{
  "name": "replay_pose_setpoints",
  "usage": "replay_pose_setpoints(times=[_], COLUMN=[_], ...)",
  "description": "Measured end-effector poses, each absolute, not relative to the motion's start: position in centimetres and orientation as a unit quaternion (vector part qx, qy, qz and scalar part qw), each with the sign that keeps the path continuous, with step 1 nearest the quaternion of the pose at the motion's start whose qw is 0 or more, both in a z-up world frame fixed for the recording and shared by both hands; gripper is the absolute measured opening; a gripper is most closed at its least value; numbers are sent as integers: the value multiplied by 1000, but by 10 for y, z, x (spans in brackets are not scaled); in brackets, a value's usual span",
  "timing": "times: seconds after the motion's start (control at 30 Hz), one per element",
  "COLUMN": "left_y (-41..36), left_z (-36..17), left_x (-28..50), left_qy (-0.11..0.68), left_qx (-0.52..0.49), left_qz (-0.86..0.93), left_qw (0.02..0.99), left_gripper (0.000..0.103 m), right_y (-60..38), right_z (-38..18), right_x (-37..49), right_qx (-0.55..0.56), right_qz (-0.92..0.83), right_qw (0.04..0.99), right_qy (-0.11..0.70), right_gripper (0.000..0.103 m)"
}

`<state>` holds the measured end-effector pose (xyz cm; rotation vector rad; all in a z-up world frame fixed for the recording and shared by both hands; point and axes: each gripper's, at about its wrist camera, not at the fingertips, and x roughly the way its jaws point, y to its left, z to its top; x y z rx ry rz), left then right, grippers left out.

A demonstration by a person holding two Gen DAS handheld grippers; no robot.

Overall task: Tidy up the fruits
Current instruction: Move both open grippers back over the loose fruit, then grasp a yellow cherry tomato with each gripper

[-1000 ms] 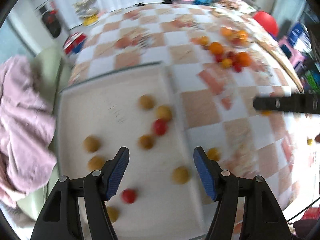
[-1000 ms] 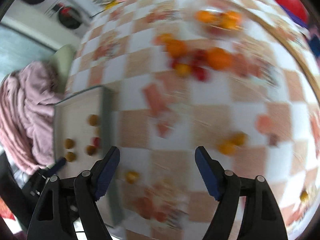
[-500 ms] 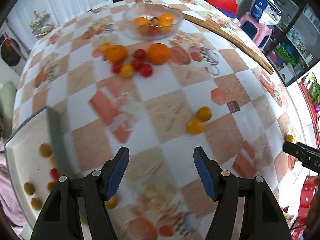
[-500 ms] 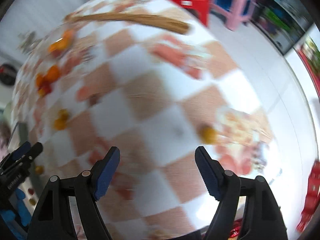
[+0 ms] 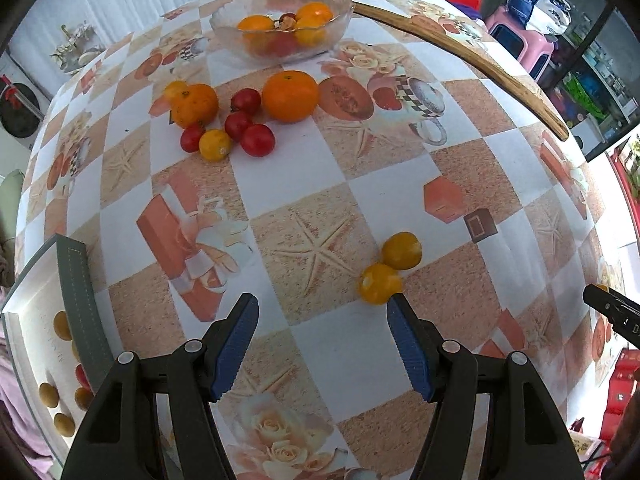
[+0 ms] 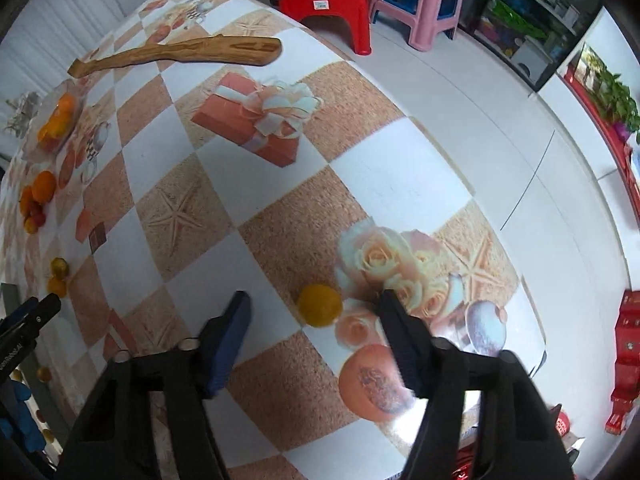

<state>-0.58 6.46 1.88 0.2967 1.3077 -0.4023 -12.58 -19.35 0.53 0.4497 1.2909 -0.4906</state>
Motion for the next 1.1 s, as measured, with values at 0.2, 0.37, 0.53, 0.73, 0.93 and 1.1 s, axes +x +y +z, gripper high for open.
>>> replay_pose_setpoints(times=[0.2,0.37,0.53,0.73,0.93,1.1], left_y=[57,51,44,39,35,57], left_z=[16,14,11,15,16,23], left_x=[-6,-4,-3,-5,-5,-4], left_qy=[603,603,601,594,601,614], left_qx=[136,136,146,145,134,95], left_qz=[-193,-194,-195,-214,-233,-239], left_qw=[762,762,761,761,753,746], left_gripper=[68,68,67,29,22,22], right_y=[-184,-171,-152,-153,-176,-177], right_z=[8,13,14,23,24,26], right_x=[-126,-125,-119,-131,-144,-139], right_qx=[201,218,215,231,248,248], right_qz=[-215,-192,-165,-153,-166,-160], right_qw=[747,747,753,761,753,756], right_qy=[596,598,599,587,586,584], right_gripper=[28,24,24,24,24,24])
